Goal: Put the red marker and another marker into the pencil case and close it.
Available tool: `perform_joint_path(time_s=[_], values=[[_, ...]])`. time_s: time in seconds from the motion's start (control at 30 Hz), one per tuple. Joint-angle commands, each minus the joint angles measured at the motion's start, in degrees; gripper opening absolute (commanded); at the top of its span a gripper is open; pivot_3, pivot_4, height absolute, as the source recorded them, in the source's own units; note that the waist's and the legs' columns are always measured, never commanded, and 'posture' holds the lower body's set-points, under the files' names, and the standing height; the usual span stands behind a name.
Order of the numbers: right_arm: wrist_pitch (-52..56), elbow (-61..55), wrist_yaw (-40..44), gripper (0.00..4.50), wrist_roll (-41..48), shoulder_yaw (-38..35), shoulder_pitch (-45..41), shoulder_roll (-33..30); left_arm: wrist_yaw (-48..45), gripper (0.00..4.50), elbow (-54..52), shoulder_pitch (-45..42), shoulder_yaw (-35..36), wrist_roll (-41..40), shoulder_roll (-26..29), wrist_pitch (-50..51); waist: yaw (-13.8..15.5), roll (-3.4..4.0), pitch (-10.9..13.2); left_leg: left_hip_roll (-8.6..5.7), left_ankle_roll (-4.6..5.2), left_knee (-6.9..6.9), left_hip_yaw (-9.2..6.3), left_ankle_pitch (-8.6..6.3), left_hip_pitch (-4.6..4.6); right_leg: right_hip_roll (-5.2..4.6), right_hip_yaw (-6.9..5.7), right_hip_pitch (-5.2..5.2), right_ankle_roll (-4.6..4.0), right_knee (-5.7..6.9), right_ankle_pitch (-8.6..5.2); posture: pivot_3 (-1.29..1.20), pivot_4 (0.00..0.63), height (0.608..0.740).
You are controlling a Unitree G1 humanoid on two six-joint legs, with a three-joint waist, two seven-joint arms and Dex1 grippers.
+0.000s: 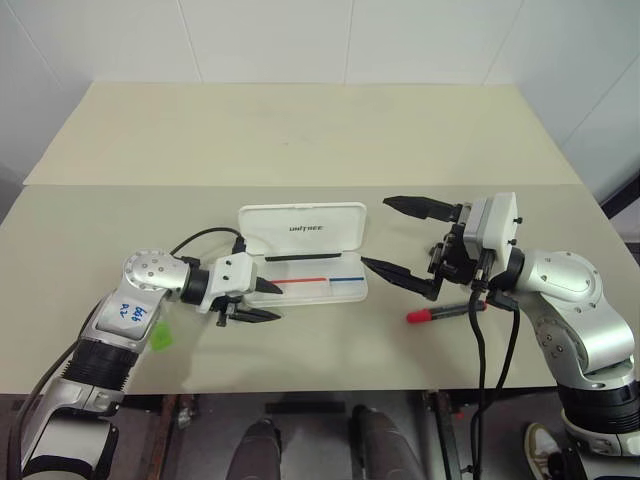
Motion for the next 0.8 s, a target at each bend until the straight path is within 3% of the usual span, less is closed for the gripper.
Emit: perform_joint_path(time_s=[0.03,0.37,0.47,0.63,0.77,0.8], values=[[-1.23,-1.11,0.06,4.5,0.18,0.0,-0.44,0.52,-0.39,2.08,-5.94,0.44,2.98,-4.69,1.07,4.47,-0.03,0.0,0.0,0.0,0.0,-0.01,0.0,0.0,0.0,0.0,0.0,0.0,0.0,0.0,0.0,0.0,0.15,0.74],[0.1,-0.5,1.96,4.5,1.24,-0.01,0.08,-0.17,-2.06,2.08,-17.1,5.16,11.01,-16.02,7.07,15.06,-0.18,0.0,0.0,0.0,0.0,0.0,-0.01,0.0,0.0,0.0,0.0,0.0,-0.01,0.0,-0.01,0.0,0.15,0.74],[2.91,-0.66,5.95,4.5,2.77,-2.1,2.27,-5.29,-2.11,2.65,-19.6,8.24,14.81,-19.18,9.04,16.22,-0.14,0.01,0.0,0.0,0.0,-0.02,-0.02,0.0,0.0,0.0,0.0,0.0,-0.03,-0.01,-0.01,0.0,0.15,0.74],[0.73,1.08,16.38,4.5,-0.66,-1.8,8.23,-17.41,-0.72,4.34,-23.99,13.14,18.97,-24.16,10.02,19.95,0.14,0.01,0.01,0.0,0.08,-0.02,-0.01,-0.05,-0.05,0.0,0.0,0.01,-0.15,-0.16,-0.09,0.0,0.15,0.74],[-6.57,10.21,25.8,4.5,-5.65,0.54,8.74,-23.39,0.24,4.47,-24.24,16.44,19.46,-21.77,9.72,16.28,-0.12,0.01,0.01,0.0,0.08,0.1,0.04,-0.05,-0.02,-0.01,0.01,0.09,-0.37,-0.28,-0.19,0.0,0.15,0.74],[-7.39,11.47,26.76,4.5,-5.97,0.77,8.6,-23.63,0.4,4.47,-24.28,16.84,19.39,-21.4,9.71,15.58,-0.26,0.0,0.01,0.0,0.08,0.1,0.06,-0.05,0.0,-0.01,0.03,0.11,-0.8,-0.31,-0.41,0.0,0.15,0.74]])
